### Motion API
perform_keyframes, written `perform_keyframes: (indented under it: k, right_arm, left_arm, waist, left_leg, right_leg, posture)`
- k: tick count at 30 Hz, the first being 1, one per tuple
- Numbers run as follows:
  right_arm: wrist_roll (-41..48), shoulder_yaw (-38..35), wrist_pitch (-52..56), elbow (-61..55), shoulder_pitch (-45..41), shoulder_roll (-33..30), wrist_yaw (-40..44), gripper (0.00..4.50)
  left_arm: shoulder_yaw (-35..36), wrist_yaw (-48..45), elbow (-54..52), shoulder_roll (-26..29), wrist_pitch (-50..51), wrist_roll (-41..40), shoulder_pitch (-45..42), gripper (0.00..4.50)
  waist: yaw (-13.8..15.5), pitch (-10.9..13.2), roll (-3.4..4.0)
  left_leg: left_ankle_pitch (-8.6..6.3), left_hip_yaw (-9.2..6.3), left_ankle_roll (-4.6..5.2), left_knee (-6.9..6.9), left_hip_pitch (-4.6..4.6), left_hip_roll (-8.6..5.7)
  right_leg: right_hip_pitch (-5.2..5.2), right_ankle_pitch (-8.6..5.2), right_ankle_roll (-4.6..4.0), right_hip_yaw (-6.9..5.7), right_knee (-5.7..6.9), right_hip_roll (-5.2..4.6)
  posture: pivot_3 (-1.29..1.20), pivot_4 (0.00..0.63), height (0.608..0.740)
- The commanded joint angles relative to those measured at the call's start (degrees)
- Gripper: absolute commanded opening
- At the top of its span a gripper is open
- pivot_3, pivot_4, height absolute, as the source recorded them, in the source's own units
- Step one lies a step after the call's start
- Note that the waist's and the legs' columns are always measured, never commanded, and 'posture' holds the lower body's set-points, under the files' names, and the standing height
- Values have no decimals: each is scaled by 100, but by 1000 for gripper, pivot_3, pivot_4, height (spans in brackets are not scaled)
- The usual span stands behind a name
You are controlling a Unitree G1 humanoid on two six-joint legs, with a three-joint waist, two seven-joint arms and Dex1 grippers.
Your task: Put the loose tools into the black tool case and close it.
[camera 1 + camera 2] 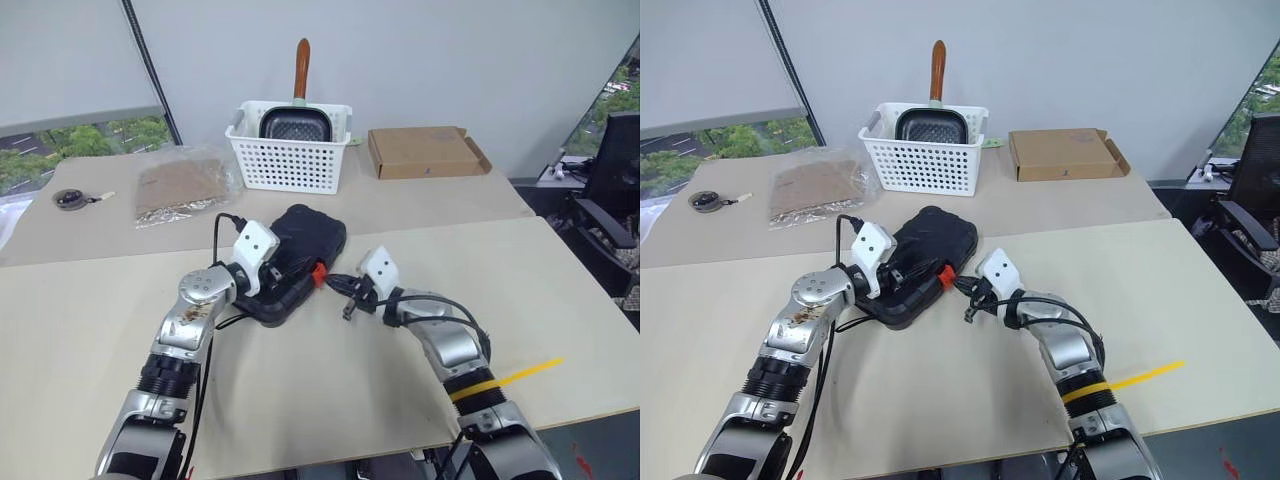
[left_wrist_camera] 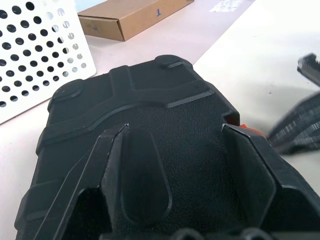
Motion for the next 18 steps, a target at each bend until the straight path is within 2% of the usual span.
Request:
perform_keyframes:
  k: [1,9,18]
  right_arm:
    - [4,73,-9,-237,-79,61,4,34]
    - [-109,33,-201,179,-474,354,-231,34]
    - [-70,-70,-98,-179,-153,-31,-7,34]
  left_arm:
    - [-230,-30,450,4,220,185,311,3158]
    - [-223,-25,445,13,213,191,320,3158]
    - [-211,20,371,1,235,181,394,3158]
  waist:
    - [2,0,0]
    - [-11,1,-1]
    - [13,1,0]
  left_leg:
    - [0,0,0,0,0,-1]
    - [-2,1,-3,0,-1,1]
    - [-2,1,-4,-1,-4,-1]
  right_leg:
    - [0,0,0,0,-1,-2]
    - [-4,0,0,0,0,0]
    - [-4,0,0,0,-2,-2]
  posture:
    - [0,150,700]
    - [0,150,700]
    - [0,150,700]
